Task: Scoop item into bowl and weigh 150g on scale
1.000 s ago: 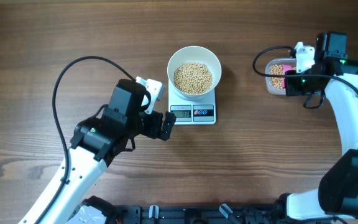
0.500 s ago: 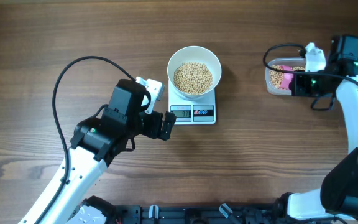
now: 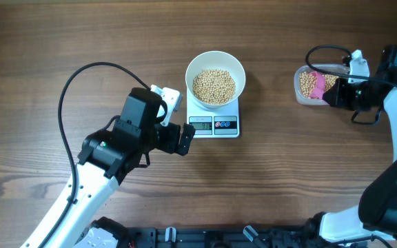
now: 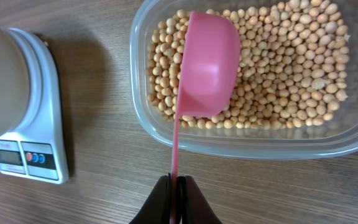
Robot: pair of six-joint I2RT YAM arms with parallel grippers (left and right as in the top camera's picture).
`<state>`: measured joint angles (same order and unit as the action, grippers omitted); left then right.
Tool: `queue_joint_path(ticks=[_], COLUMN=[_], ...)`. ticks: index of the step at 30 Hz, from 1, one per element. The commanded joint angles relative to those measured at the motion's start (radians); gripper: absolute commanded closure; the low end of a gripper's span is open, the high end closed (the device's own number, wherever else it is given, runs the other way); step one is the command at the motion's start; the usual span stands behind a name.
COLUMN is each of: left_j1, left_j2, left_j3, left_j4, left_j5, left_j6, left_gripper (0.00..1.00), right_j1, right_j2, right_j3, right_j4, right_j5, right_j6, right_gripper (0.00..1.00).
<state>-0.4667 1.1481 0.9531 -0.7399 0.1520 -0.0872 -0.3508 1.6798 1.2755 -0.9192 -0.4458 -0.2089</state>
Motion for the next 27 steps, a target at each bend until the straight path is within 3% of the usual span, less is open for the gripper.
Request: queue_joint_path(ticks=[1, 27], left_j1=[-0.004, -0.004], left_j2=[0.000, 0.000], left_j3=[0.004, 0.004], left_j4=[0.003, 0.003], left_j5=[0.012, 0.012], left_j6=[0.020, 0.020], left_gripper=[0.00, 0.00], right_j1=[-0.026, -0.322], right_j2=[0.018, 0.018], right_j3=[-0.009, -0.034], right_j4=[-0.002, -0.031], right_j5=[-0.101, -0.450], right_j6=[0.007, 0.002], right_gripper=[0.96, 0.96])
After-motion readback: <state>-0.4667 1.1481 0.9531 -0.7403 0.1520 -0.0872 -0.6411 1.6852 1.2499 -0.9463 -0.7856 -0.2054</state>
